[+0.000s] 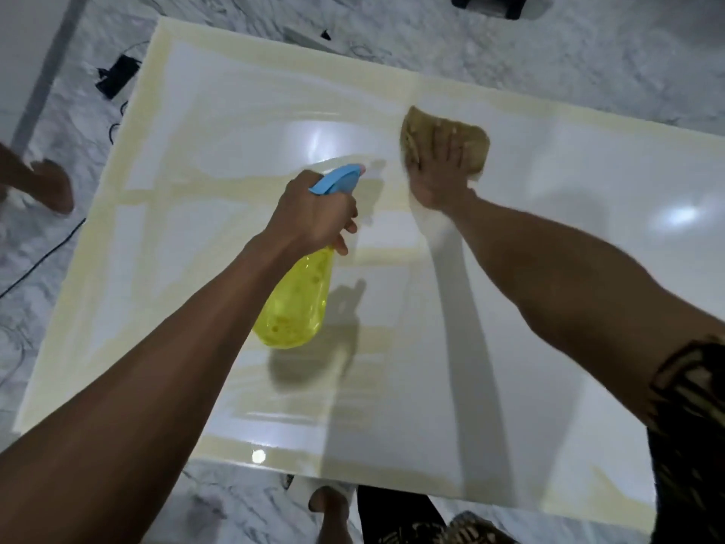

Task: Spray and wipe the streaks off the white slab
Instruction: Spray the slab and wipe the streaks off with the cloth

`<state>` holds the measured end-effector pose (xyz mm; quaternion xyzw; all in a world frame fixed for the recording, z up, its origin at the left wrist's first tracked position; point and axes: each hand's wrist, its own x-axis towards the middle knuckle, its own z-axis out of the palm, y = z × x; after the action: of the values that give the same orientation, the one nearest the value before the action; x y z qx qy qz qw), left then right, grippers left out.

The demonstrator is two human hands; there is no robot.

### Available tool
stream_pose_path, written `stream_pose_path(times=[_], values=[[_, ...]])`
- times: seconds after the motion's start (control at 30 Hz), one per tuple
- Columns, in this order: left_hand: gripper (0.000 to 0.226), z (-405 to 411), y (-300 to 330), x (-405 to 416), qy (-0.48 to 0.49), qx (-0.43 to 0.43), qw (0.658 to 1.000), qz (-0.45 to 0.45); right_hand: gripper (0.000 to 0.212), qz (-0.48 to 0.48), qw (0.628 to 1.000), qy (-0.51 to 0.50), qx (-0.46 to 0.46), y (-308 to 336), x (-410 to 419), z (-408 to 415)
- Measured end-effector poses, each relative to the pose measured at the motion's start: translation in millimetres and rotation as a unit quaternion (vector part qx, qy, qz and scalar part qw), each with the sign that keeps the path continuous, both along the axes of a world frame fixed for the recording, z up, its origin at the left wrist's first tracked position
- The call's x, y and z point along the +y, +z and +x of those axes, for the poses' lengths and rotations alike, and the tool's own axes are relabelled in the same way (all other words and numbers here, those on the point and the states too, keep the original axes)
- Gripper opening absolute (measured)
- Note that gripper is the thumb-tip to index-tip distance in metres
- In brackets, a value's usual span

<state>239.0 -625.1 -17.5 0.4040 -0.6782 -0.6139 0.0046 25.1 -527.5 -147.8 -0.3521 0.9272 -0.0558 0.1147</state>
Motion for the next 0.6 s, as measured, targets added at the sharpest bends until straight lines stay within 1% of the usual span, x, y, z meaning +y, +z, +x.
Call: stream_pose_path(times=[0.07,0.1,0.13,0.17,0.23,0.3,0.37,0.43,0.47,0.53,0.6], values=[[0.048,20,6,12,-0.001,-0.009,1.0,-0.002,0.058,-0.01,0.999,0.041,0.026,-8,20,18],[0.05,30,9,18,-0.004,-0.009,1.0,-0.003,0.059,0.009,0.998,0.052,0.024,-7,33,39],[0.052,48,15,30,-0.01,-0.009,1.0,-0.005,0.06,0.037,0.997,0.07,-0.011,-9,54,69],[0.052,70,22,46,-0.013,-0.008,1.0,-0.003,0.062,0.048,0.996,0.075,-0.016,-8,80,99],[0.053,87,28,57,-0.003,-0.006,1.0,0.013,0.062,0.059,0.995,0.077,-0.035,-8,100,135],[0.056,110,27,72,-0.001,-0.018,1.0,0.006,0.06,0.065,0.993,0.087,-0.037,-13,132,183],[0.056,145,29,94,0.002,-0.025,1.0,0.008,0.059,0.046,0.992,0.104,-0.046,-7,169,245],[0.058,179,25,115,-0.002,-0.038,0.999,0.019,0.059,0.051,0.988,0.133,-0.054,2,207,308],[0.055,194,23,125,-0.004,-0.044,0.999,0.025,0.058,0.068,0.984,0.152,-0.066,5,223,336],[0.04,221,23,143,-0.005,-0.052,0.998,0.037,0.057,0.072,0.981,0.166,-0.071,15,245,382],[0.038,231,25,149,-0.005,-0.046,0.998,0.042,0.053,0.052,0.983,0.137,-0.108,32,244,387]])
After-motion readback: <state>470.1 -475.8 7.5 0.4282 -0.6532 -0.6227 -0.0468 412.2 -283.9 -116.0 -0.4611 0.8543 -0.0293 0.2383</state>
